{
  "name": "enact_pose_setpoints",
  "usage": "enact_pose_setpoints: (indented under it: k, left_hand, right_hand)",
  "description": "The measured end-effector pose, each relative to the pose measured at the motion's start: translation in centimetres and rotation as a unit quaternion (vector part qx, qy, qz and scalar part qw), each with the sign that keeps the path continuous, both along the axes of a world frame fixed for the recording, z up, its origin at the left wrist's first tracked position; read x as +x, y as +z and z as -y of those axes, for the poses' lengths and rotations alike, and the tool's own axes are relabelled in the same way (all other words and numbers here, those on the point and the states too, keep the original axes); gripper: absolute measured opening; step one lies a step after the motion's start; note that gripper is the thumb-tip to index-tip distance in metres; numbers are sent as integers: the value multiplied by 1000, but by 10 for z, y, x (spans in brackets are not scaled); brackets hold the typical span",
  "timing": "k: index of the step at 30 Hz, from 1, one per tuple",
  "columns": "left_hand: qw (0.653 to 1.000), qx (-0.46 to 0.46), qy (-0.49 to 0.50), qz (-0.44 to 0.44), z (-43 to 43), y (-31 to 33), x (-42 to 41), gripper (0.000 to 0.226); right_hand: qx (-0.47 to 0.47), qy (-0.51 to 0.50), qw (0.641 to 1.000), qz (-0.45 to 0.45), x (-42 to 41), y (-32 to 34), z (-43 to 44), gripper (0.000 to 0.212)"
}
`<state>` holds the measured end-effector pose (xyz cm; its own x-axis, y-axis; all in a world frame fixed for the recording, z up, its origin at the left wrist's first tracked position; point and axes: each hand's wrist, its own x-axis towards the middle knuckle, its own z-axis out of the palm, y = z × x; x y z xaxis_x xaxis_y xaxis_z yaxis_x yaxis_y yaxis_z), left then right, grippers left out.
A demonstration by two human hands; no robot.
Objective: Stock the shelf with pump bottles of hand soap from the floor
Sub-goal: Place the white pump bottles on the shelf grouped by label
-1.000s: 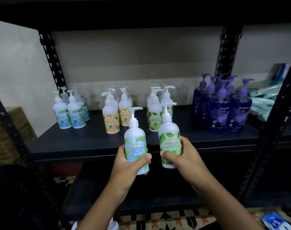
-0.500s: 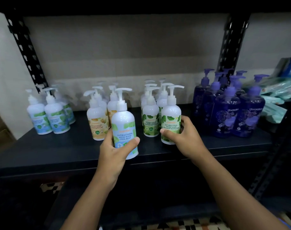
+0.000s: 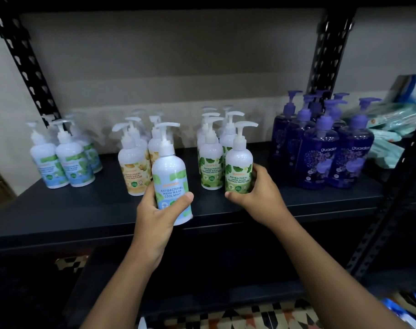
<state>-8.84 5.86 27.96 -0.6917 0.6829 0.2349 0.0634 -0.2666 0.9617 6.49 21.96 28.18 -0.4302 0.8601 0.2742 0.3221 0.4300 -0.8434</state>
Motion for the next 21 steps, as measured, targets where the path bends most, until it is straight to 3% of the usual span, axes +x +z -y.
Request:
enact_pose_setpoints:
  k: [10,21]
  left_hand:
    - [1000,-8,-9,5,4,-6,0,37]
    - [1000,-21,-7,-1,2,-7,-1,37]
  right_hand:
    - [15,-34,999,38,-5,1,-6,75]
    - [25,-63,996,66,-19,6,-16,66]
